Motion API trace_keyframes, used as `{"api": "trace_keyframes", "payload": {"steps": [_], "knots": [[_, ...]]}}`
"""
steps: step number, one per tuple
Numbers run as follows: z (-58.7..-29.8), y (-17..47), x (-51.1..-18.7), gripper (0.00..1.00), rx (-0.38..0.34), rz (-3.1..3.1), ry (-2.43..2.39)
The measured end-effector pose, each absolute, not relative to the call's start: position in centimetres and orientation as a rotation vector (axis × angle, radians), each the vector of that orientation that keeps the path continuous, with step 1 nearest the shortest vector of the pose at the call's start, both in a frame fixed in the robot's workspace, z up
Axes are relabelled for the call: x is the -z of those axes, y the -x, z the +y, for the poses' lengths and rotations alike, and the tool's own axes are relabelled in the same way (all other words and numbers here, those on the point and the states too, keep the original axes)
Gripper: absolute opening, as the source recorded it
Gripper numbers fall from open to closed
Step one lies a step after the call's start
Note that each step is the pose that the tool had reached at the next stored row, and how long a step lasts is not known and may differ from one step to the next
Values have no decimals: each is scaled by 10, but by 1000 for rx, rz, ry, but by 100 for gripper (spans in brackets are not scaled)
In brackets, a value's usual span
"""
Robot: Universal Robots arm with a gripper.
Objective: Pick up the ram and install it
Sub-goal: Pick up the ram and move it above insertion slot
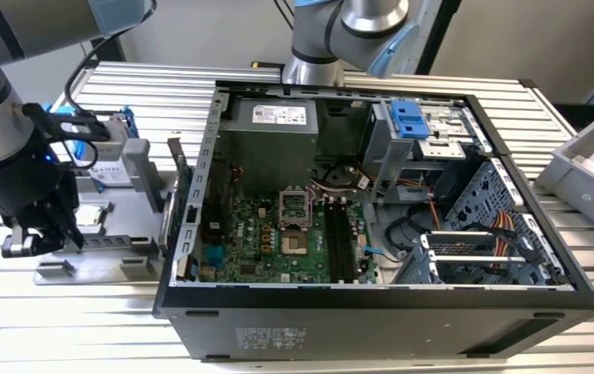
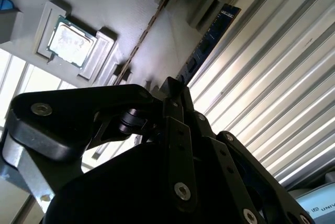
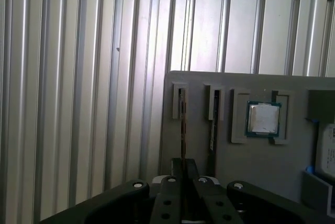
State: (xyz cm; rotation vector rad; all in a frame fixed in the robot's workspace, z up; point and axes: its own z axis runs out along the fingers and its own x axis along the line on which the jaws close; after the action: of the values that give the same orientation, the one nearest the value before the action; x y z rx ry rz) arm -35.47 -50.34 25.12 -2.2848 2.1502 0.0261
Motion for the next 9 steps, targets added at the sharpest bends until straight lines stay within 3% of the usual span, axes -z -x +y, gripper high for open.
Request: {"api": "trace_keyframes", "payload": {"steps": [9], "knots": [[-503,355,-253,0,-26,2150,2285]]}}
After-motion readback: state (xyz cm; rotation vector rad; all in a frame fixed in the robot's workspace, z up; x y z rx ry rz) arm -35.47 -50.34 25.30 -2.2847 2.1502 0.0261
